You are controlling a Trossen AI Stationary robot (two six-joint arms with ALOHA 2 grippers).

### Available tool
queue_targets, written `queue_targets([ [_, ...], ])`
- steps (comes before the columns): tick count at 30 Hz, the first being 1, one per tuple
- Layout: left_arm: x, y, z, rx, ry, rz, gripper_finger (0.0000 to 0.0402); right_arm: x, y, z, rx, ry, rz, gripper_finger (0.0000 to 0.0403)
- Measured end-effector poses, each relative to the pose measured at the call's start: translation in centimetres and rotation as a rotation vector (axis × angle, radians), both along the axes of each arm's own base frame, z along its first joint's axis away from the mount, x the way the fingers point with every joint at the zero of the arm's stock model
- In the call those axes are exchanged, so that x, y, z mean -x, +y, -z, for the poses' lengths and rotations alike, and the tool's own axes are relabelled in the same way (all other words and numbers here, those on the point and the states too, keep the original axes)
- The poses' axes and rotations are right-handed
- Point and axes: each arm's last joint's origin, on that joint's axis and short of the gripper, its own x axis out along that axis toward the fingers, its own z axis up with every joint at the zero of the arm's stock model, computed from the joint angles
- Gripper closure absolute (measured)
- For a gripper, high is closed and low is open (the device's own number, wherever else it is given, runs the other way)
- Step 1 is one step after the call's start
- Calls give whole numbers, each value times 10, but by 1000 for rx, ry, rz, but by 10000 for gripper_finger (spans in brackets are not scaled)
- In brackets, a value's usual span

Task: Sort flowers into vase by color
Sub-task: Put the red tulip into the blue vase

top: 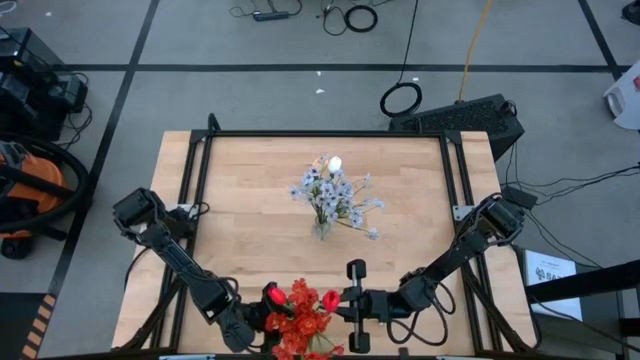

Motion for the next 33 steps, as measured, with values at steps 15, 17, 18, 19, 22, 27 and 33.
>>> queue_targets([
  [15,-5,5,0,-15,-1,-18,215,-5,4,19,-34,174,-45,403],
  [17,-5,5,0,-29,-3,-10,215,-5,4,22,-37,201,-48,403],
  [18,-5,5,0,-31,-3,-9,215,-6,5,24,-37,217,-50,403],
  [19,-5,5,0,-32,-3,-9,215,-6,5,25,-36,232,-51,403],
  [22,-5,5,0,-32,-3,-8,215,-6,5,30,-40,279,-54,403],
  [27,-4,6,2,-44,10,-9,215,-7,5,37,-46,335,-56,401],
  [33,-4,6,2,-45,13,-10,215,-7,5,40,-26,367,-51,386],
])
